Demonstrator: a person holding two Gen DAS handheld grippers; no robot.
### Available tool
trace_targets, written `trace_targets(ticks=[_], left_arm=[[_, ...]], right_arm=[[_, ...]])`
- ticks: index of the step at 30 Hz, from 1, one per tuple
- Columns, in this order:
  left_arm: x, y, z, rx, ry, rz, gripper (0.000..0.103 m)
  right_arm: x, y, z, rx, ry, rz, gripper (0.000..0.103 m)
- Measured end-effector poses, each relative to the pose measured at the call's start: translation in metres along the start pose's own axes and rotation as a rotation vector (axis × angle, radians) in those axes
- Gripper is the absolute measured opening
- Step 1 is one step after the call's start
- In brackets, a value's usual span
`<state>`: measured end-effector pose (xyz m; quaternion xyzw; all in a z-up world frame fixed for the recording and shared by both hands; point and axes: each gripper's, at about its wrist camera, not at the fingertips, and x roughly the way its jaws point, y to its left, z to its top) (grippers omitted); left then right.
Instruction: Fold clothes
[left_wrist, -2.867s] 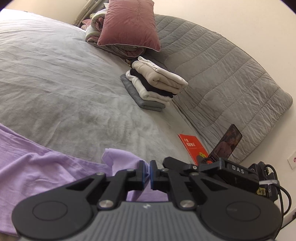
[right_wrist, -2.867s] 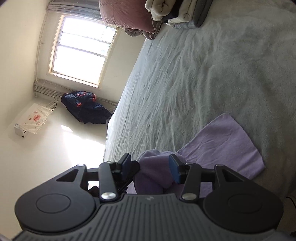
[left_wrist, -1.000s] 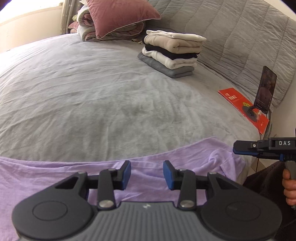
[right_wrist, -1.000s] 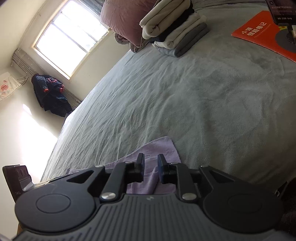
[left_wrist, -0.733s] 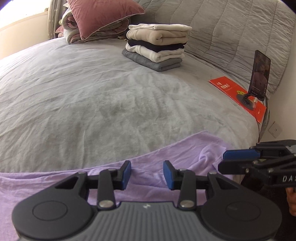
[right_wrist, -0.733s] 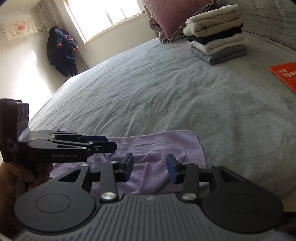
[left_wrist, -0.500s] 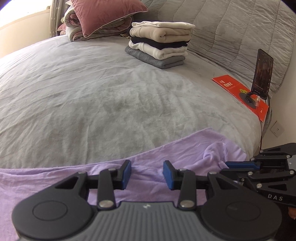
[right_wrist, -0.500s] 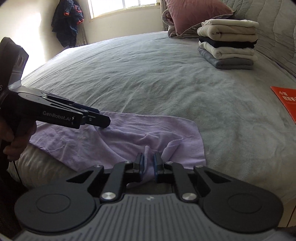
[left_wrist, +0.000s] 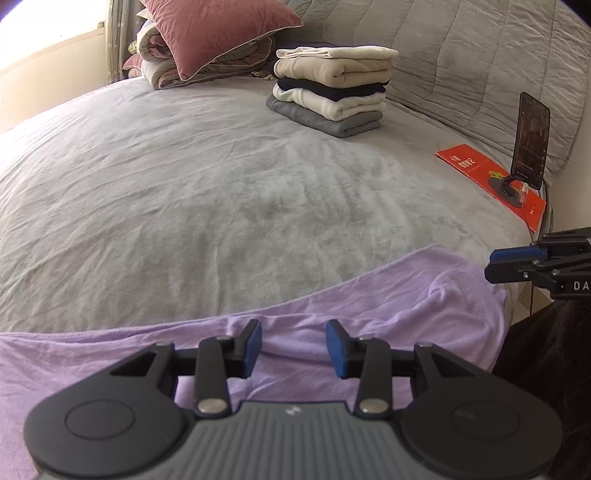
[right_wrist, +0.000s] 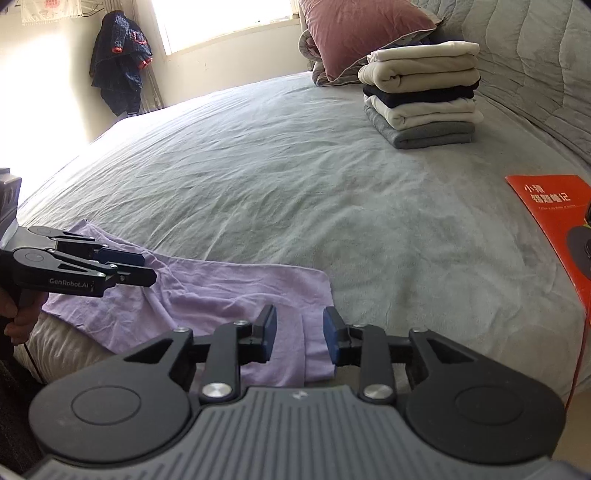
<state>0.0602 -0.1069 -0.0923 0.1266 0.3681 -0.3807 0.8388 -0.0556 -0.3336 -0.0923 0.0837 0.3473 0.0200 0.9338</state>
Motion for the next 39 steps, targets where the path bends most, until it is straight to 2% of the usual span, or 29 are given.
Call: trace_targets(ticks=[3, 9, 10, 13, 15, 16, 17, 18, 23, 27, 30, 34, 39], left_arm=[[0.000, 0.001, 0.004, 0.026, 0.000, -0.004, 0.039], [0.009, -0.019, 0.010, 0.188, -0.002, -0.065, 0.039], [0.011, -0.023, 0.010, 0.219, 0.010, -0.068, 0.039], [0.016, -0.031, 0.006, 0.293, 0.041, -0.052, 0.039], [0.017, -0.035, 0.003, 0.324, 0.048, -0.044, 0.035], [0.016, -0.035, 0.002, 0.321, 0.045, -0.045, 0.023], [0.015, -0.034, 0.002, 0.314, 0.043, -0.053, 0.004], [0.014, -0.034, 0.001, 0.313, 0.034, -0.052, 0.002], [0.001, -0.036, -0.002, 0.296, -0.033, -0.031, 0.002], [-0.010, -0.034, 0.004, 0.240, -0.097, -0.033, 0.002], [-0.006, -0.035, 0.010, 0.228, -0.114, -0.009, 0.002], [0.016, -0.038, 0.012, 0.219, -0.075, 0.026, 0.003], [0.032, -0.042, 0.008, 0.209, -0.038, 0.070, 0.011]], right_arm=[[0.016, 0.001, 0.007, -0.044, 0.012, 0.031, 0.034], [0.033, 0.012, 0.002, -0.155, 0.028, 0.006, 0.034], [0.031, 0.014, 0.000, -0.172, 0.021, -0.001, 0.031], [0.027, 0.021, -0.005, -0.223, -0.001, -0.020, 0.006], [0.025, 0.026, -0.008, -0.257, -0.015, -0.033, 0.003], [0.023, 0.028, -0.010, -0.274, -0.023, -0.040, 0.002], [0.021, 0.029, -0.011, -0.282, -0.034, -0.043, 0.002], [0.017, 0.030, -0.012, -0.276, -0.049, -0.044, 0.002], [-0.002, 0.033, -0.012, -0.269, -0.114, -0.063, 0.001], [-0.017, 0.035, -0.007, -0.278, -0.161, -0.087, 0.001], [-0.016, 0.034, 0.001, -0.281, -0.165, -0.105, 0.001], [0.010, 0.024, 0.008, -0.256, -0.105, -0.124, 0.001], [0.043, -0.002, 0.003, -0.130, -0.039, -0.131, 0.001]])
